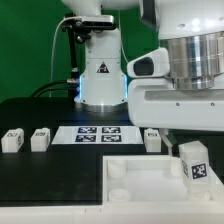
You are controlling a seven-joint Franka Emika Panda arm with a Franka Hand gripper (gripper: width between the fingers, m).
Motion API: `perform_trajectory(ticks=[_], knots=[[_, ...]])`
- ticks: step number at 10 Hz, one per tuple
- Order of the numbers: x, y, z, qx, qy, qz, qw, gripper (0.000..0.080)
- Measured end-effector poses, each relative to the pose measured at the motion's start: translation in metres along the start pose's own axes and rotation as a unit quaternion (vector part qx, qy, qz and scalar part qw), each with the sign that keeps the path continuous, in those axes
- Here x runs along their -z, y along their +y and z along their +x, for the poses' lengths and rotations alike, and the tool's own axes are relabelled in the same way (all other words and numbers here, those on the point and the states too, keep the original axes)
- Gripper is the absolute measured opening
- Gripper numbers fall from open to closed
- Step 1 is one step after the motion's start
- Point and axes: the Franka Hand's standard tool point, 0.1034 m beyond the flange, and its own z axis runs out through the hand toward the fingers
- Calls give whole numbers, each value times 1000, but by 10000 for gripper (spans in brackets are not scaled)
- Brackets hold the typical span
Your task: Assemble one leg
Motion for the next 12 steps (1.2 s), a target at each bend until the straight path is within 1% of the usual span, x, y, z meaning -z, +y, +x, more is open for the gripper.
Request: perform_trajectory(ticks=[1,2,3,6,7,8,10,12], knots=[[1,1,3,60,4,-5,998,649],[2,1,5,131,8,-10,991,649],[2,1,5,167,9,-10,986,649],[1,0,5,141,10,-8,990,626],[1,0,4,118,10,-8,993,437],[0,-1,3,45,9,-4,999,300],[0,2,4,-66,9,-5,998,295],[0,2,3,-209,12,-8,978,295]])
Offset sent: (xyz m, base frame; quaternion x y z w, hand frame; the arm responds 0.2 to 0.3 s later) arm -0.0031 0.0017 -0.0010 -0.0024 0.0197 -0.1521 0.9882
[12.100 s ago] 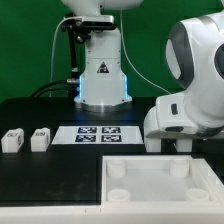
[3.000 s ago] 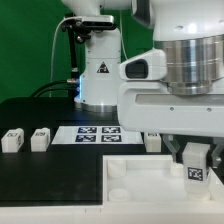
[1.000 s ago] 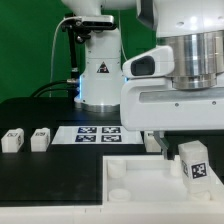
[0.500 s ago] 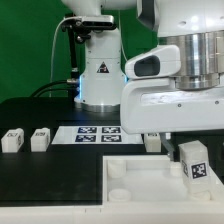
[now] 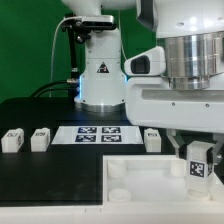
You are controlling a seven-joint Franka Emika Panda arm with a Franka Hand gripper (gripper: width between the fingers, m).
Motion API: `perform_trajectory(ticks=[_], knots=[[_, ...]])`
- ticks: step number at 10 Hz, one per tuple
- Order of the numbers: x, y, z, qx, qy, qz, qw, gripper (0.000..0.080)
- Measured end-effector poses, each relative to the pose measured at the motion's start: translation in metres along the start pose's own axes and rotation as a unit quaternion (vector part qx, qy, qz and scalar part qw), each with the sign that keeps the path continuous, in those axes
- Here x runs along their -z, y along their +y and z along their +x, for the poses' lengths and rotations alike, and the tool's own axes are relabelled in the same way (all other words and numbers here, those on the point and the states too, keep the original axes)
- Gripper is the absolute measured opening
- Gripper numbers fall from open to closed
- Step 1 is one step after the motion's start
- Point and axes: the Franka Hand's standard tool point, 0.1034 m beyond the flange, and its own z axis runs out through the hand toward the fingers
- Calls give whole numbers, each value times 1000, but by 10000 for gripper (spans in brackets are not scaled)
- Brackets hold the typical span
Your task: Assemble one leg
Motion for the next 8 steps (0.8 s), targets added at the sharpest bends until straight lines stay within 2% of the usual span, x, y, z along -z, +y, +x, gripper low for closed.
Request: perform_trajectory(ticks=[2,4,5,7,8], knots=[[0,1,0,-160,0,1,987,295],[-1,5,3,-272,-13,17,962,295],[-1,6,4,-307,-18,20,951,295],[-1,7,3,-295,-19,20,955,295],[-2,7,3,-283,-18,20,959,458]])
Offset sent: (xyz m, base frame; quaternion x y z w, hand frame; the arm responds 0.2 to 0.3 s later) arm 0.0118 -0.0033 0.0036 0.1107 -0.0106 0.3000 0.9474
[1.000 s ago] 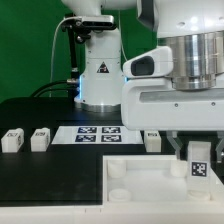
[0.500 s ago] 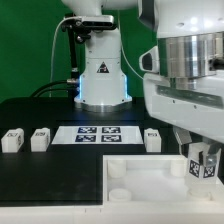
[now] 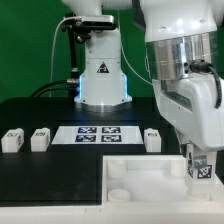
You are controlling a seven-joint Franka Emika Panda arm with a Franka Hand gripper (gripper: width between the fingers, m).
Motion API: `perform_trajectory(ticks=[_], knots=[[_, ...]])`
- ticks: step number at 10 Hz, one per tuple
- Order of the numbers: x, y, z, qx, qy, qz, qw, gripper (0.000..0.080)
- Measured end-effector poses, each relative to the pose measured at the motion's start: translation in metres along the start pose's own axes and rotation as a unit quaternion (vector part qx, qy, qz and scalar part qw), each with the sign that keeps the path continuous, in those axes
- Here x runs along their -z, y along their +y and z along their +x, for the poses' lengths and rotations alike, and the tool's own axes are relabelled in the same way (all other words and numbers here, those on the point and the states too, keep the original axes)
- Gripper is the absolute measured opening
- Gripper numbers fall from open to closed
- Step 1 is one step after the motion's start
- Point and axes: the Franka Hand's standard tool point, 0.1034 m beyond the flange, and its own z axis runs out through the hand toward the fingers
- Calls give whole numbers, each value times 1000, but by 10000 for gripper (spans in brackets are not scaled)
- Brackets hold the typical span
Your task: Assemble one leg
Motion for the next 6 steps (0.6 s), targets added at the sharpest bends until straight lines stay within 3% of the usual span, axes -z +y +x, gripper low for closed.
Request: perform_trajectory(ticks=[1,2,3,6], knots=[[0,0,-2,14,1,0,1000,458],[1,-2,-7,85,3,0,996,580],[1,-3,-14,198,12,-5,980,634],[0,-3,-12,357,12,-7,934,649]])
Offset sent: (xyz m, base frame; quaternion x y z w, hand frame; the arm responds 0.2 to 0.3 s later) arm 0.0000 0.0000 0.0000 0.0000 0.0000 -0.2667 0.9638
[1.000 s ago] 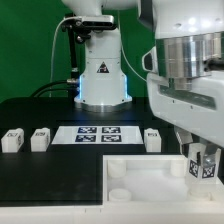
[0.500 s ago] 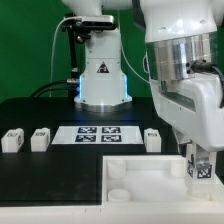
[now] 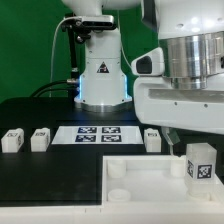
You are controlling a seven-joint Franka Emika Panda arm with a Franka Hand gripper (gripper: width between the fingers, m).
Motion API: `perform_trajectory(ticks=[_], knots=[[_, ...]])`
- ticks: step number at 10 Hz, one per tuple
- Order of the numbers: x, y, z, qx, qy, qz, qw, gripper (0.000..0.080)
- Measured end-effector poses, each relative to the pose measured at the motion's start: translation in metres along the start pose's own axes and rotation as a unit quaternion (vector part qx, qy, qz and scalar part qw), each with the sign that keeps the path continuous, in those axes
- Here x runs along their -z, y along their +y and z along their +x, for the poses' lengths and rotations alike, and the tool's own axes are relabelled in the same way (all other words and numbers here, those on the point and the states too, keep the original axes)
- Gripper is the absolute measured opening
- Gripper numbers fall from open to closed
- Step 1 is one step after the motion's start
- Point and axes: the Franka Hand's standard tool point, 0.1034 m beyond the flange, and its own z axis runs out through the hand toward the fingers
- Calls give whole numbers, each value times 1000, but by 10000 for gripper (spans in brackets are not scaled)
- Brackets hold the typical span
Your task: Assemble one leg
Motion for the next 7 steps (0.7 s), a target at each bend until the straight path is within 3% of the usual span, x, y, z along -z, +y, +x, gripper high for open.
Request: perform_trajectory(ticks=[1,3,4,6,7], knots=[[0,1,0,68,0,-4,998,649],[3,2,4,250,5,-25,968,649],[4,1,5,294,6,-26,955,649],[3,1,4,275,6,-25,961,649],[3,1,4,276,6,-25,961,534]])
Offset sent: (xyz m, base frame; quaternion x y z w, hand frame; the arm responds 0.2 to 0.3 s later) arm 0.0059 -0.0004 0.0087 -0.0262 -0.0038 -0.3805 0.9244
